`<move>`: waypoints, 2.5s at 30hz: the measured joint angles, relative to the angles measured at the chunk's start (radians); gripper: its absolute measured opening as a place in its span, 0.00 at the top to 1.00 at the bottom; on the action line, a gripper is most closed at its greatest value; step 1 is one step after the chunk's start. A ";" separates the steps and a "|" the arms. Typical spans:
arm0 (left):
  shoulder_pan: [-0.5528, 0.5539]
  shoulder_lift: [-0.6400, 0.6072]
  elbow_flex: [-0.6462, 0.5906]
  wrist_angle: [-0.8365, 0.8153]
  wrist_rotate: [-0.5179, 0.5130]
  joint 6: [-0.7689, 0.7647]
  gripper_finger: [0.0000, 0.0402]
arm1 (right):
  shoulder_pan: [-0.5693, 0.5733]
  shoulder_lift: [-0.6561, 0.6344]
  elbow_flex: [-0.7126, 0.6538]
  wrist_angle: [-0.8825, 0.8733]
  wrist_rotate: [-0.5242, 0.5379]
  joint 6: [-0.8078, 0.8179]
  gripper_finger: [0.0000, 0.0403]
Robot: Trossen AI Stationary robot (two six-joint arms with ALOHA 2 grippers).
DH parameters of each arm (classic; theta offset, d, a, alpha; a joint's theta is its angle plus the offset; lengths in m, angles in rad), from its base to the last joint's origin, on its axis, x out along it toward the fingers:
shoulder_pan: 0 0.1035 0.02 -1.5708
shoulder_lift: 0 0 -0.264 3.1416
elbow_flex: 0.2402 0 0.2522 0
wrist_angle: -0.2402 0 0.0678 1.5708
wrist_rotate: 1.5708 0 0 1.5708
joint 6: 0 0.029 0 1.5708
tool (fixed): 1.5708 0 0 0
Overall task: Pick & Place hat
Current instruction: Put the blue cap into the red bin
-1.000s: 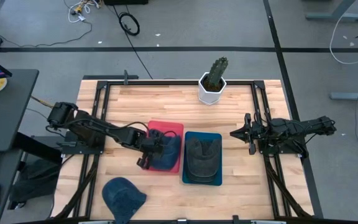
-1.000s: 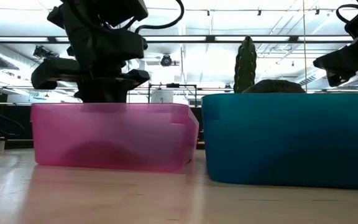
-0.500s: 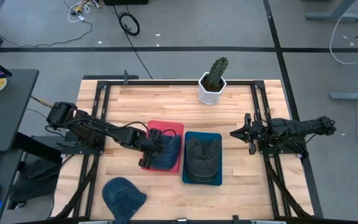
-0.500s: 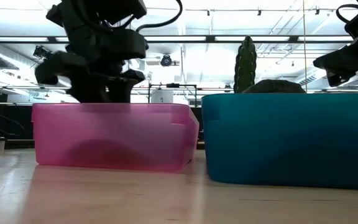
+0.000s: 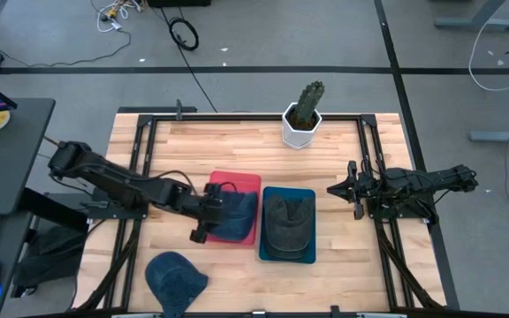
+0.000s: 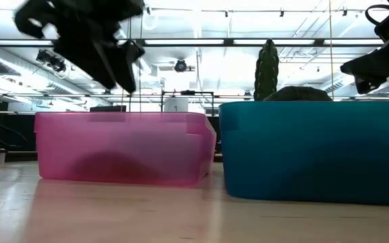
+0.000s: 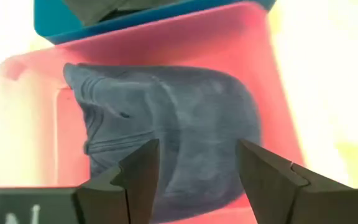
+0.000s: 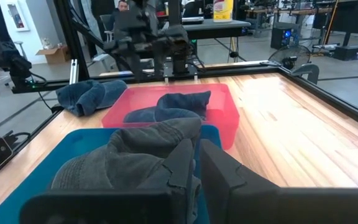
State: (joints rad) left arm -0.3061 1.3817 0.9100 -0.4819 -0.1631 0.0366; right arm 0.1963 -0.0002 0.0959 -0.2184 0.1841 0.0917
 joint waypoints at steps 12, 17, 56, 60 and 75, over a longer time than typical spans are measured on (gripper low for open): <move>-0.183 -0.104 0.000 -0.002 0.000 -0.056 0.47 | 0.000 0.000 0.000 0.000 0.000 0.000 0.91; -0.267 -0.104 0.000 -0.003 0.000 -0.054 0.47 | 0.000 0.000 0.000 0.000 0.000 0.000 0.91; -0.620 -0.108 0.001 0.096 -0.123 -0.286 0.47 | 0.000 0.000 0.000 0.000 0.000 0.000 0.91; -0.620 -0.108 0.001 0.095 -0.123 -0.279 0.47 | 0.000 0.000 0.000 0.000 0.000 0.000 0.91; -0.657 -0.038 0.001 -0.020 -0.035 -0.610 0.47 | 0.000 0.000 0.000 0.000 0.000 0.000 0.91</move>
State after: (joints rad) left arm -0.9627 1.3436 0.9108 -0.5015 -0.1984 -0.5735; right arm 0.1960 -0.0002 0.0959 -0.2180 0.1840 0.0917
